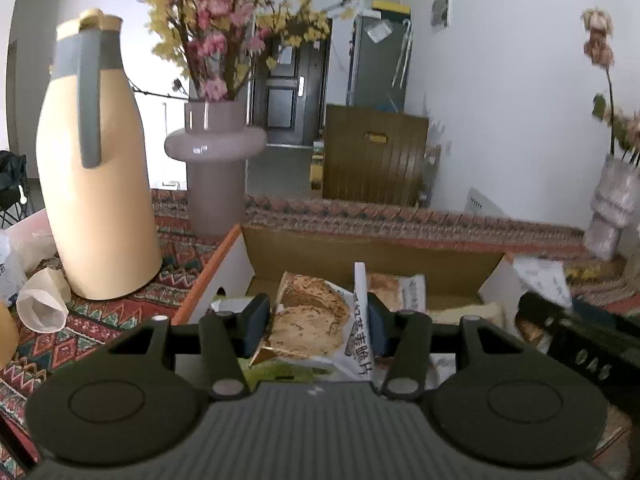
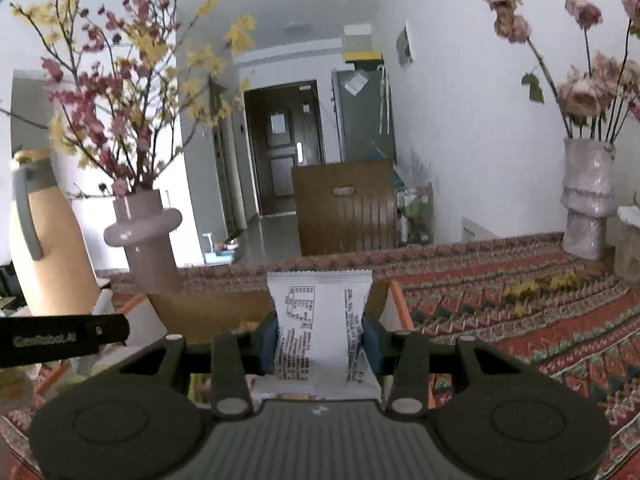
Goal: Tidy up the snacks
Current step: 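Lower both packets into the cardboard box and open both grippers, then withdraw both tools from the box toward the remaining white packets, then grasp a white packet with the left gripper while the right grasps another white packet, then carry both white packets up over the cardboard box, then lower both white packets into the box and open both grippers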
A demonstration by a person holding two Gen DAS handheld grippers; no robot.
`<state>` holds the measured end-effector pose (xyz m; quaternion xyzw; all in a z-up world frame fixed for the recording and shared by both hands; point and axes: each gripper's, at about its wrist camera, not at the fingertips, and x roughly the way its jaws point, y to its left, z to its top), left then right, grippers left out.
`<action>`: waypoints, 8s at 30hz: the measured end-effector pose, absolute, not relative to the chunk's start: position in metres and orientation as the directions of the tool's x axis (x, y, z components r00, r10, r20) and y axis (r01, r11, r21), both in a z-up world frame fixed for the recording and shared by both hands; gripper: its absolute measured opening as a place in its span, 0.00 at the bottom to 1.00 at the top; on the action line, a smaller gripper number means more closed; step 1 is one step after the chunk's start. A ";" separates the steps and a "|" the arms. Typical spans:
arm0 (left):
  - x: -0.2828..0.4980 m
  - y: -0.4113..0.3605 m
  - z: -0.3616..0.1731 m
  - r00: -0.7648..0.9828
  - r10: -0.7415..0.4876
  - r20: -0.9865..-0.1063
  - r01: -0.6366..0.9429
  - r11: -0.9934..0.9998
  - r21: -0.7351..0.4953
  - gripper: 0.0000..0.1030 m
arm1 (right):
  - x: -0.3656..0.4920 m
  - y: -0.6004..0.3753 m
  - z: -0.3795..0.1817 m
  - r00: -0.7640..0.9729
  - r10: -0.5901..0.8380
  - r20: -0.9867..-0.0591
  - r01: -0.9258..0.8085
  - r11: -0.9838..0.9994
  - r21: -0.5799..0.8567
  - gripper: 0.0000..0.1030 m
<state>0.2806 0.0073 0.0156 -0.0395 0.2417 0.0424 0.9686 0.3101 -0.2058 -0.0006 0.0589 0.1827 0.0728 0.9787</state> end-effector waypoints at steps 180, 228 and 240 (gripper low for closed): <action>0.166 0.011 -0.021 0.817 -0.037 -0.576 -0.006 0.997 -0.072 0.29 | 0.179 -0.220 -0.051 0.846 0.172 -0.505 -0.117 0.983 0.139 0.42; 0.282 0.014 0.024 0.913 0.042 -0.406 -0.094 0.989 -0.110 0.30 | 0.321 -0.192 -0.007 0.924 0.163 -0.345 -0.128 0.984 0.123 0.42; 0.267 0.020 0.032 0.930 0.081 -0.359 -0.138 0.981 -0.137 1.00 | 0.315 -0.204 -0.009 0.926 0.141 -0.350 -0.084 0.981 0.172 1.00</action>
